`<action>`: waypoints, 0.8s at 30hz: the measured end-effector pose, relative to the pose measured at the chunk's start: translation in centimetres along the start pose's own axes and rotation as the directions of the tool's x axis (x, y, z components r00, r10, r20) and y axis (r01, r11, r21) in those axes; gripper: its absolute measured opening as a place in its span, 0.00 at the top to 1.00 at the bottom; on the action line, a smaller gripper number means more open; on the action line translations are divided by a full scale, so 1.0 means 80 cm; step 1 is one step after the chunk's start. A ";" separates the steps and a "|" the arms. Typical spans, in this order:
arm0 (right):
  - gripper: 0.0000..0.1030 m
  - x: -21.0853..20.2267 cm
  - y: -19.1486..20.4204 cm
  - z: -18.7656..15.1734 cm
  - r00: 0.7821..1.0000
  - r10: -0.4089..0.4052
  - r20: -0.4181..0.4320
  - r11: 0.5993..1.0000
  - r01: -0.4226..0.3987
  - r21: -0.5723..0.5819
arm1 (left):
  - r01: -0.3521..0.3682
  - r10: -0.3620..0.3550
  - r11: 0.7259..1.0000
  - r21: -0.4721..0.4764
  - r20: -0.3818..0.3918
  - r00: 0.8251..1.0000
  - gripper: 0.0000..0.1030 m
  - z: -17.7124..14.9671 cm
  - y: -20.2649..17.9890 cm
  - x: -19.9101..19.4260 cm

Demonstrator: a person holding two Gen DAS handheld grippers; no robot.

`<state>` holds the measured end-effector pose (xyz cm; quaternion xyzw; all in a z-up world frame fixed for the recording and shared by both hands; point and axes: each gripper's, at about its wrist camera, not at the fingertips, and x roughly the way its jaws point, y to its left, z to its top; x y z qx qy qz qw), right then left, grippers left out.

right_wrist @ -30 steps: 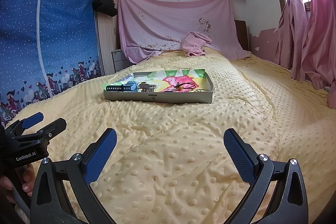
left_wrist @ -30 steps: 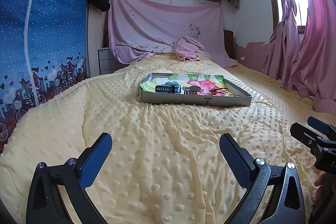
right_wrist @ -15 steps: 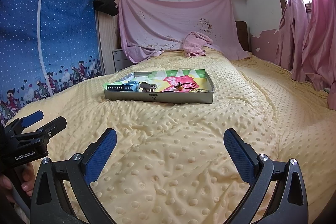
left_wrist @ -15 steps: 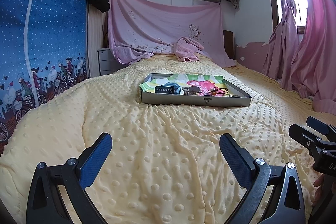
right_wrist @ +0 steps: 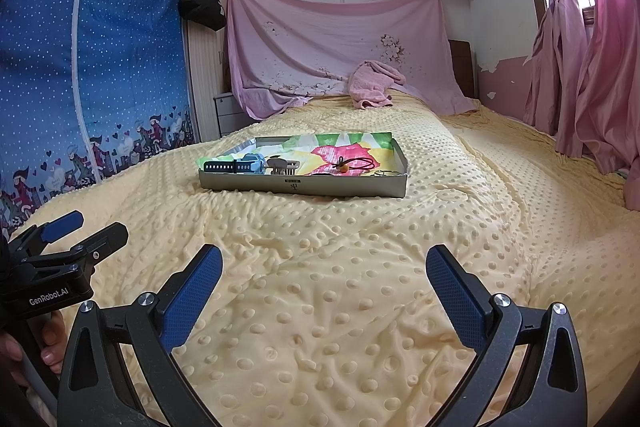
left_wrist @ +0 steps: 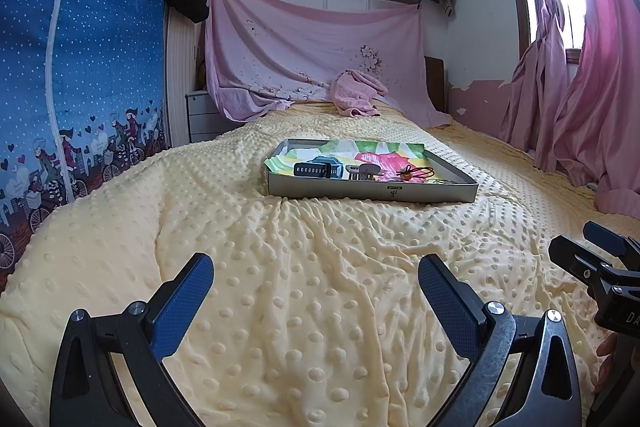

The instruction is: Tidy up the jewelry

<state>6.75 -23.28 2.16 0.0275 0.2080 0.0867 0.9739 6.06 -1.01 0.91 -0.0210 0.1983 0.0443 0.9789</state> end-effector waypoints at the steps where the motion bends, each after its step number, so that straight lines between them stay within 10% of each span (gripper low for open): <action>1: 0.03 0.000 0.000 -0.001 1.000 0.000 -0.001 1.000 0.000 0.000 | 0.001 -0.001 1.000 0.000 -0.001 1.000 0.00 0.000 0.000 0.000; 24: 0.03 0.000 0.000 0.001 1.000 0.000 -0.001 1.000 0.000 -0.001 | 0.002 -0.002 1.000 -0.002 -0.004 1.000 0.00 -0.003 -0.002 0.000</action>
